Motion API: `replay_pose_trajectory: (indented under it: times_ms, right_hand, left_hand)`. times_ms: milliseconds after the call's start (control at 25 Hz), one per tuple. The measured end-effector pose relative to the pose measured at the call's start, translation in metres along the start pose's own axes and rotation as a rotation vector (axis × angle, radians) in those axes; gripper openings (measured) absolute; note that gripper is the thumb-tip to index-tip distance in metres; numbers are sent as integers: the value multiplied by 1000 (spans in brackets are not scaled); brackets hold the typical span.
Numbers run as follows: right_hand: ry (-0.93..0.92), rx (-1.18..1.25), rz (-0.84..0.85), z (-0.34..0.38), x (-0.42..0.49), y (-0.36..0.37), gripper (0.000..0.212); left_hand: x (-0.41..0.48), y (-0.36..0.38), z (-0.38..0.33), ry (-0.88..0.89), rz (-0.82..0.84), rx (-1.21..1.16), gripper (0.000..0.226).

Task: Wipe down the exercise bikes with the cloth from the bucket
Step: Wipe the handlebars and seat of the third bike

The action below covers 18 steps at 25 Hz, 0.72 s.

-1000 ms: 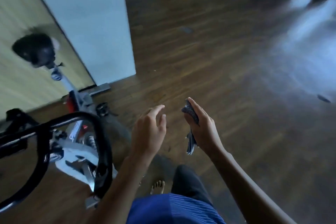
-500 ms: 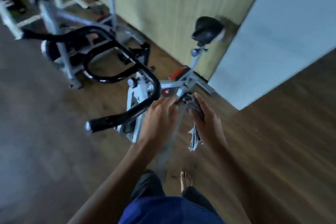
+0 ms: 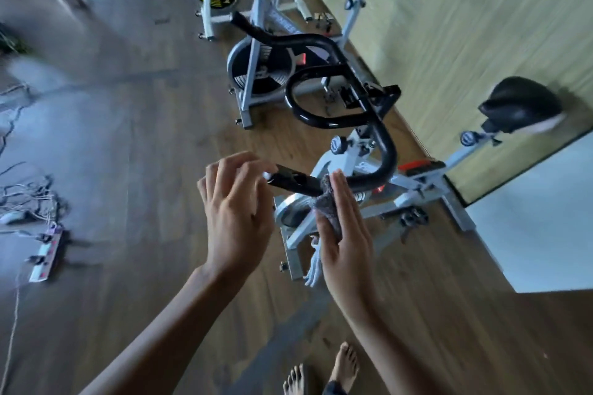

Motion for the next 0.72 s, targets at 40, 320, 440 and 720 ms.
replay_pose_trajectory:
  times_ms: [40,320,440,720]
  right_hand:
    - [-23,11,-19,2,0,11,52]
    - [-88,122,-158,11,-8,60,53]
    - [-132,181,-185,18,-6,78,50]
    - [-131,-47,-378,15,16,104,50]
  left_hand:
    - [-1,2,9,-13,-2,-46,19]
    - [-18,17,34,-105,6,-310,37]
    - [-24,17,37,-137,14,-381,43]
    - [-20,18,54,-185,39,-536,42]
Point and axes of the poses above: each hand's wrist, its own x-axis towards the middle knuckle, its own y-axis out of the palm, z = x × y, the point moved 5 cm from there along x, towards the middle knuckle, and after that the axes turned 7 degrees about y, right-handed, at the moved point
